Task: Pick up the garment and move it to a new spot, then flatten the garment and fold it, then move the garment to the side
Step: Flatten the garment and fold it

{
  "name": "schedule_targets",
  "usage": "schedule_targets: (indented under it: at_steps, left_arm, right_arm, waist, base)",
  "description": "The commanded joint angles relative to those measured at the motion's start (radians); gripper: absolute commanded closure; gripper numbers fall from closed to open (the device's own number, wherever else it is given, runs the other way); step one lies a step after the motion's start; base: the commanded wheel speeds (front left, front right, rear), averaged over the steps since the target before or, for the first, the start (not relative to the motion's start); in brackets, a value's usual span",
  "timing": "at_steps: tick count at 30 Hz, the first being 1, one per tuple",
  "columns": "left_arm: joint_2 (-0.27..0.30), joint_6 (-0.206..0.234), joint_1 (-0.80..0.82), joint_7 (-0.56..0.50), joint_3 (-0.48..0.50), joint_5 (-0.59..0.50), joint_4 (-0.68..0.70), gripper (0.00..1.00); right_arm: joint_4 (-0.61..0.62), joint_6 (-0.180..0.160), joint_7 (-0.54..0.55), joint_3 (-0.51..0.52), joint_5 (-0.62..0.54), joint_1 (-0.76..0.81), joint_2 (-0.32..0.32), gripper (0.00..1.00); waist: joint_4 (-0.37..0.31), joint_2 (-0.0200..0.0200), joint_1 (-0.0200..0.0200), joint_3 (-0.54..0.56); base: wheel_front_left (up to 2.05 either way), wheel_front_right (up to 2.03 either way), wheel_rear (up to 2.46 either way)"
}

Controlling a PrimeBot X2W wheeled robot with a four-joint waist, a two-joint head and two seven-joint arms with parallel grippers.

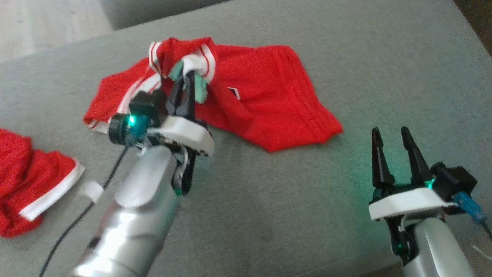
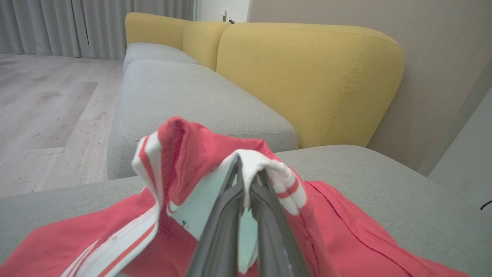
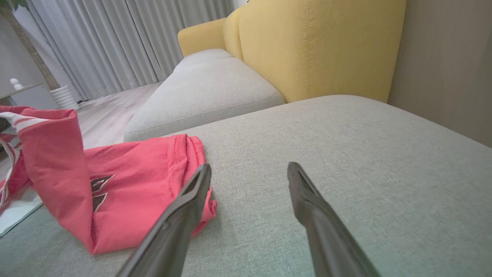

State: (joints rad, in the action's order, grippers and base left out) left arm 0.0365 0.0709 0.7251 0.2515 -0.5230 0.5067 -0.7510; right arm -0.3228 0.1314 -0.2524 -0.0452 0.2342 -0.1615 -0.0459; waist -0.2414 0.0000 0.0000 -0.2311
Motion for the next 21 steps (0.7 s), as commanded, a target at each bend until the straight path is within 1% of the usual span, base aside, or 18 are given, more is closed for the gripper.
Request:
schedule_targets:
  at_steps: [1,3,4,8,12,15,21]
  left_arm:
    - [0.016,0.004,-0.025,0.01,0.018,-0.016,0.062,1.0]
    - [0.024,0.002,-0.059,0.01,0.014,-0.024,0.101,1.0]
    - [0.024,0.002,-0.059,0.01,0.014,-0.024,0.101,1.0]
    - [0.052,0.009,-0.121,0.01,0.011,-0.033,0.18,1.0]
    - [0.099,0.022,-0.187,-0.011,0.005,-0.039,0.263,1.0]
    - [0.151,0.021,-0.243,-0.068,-0.024,-0.057,0.327,1.0]
    - [0.291,0.033,-0.327,-0.207,-0.101,-0.143,0.507,1.0]
  right_arm:
    - [0.02,-0.001,-0.009,-0.012,-0.013,0.011,-0.004,0.0]
    - [0.013,-0.001,-0.009,-0.009,-0.02,0.019,-0.004,0.0]
    - [0.013,-0.001,-0.009,-0.009,-0.02,0.019,-0.004,0.0]
    - [-0.001,-0.001,-0.009,-0.004,-0.031,0.03,-0.004,0.0]
    - [-0.013,-0.001,-0.009,-0.006,-0.035,0.036,-0.004,0.0]
    - [-0.018,-0.001,-0.009,-0.006,-0.032,0.038,-0.004,0.0]
    - [-0.018,-0.001,-0.009,0.006,-0.022,0.039,-0.004,0.0]
  waist:
    - [0.059,0.0,0.0,0.043]
    - [0.092,0.0,0.0,0.06]
    - [0.092,0.0,0.0,0.06]
    - [0.159,0.0,0.0,0.087]
    - [0.209,0.0,0.0,0.107]
    - [0.237,0.0,0.0,0.119]
    - [0.276,0.0,0.0,0.123]
  base:
    - [0.0,0.0,0.0]
    - [0.0,0.0,0.0]
    - [0.0,0.0,0.0]
    - [0.0,0.0,0.0]
    - [0.0,0.0,0.0]
    - [0.0,0.0,0.0]
    - [0.0,0.0,0.0]
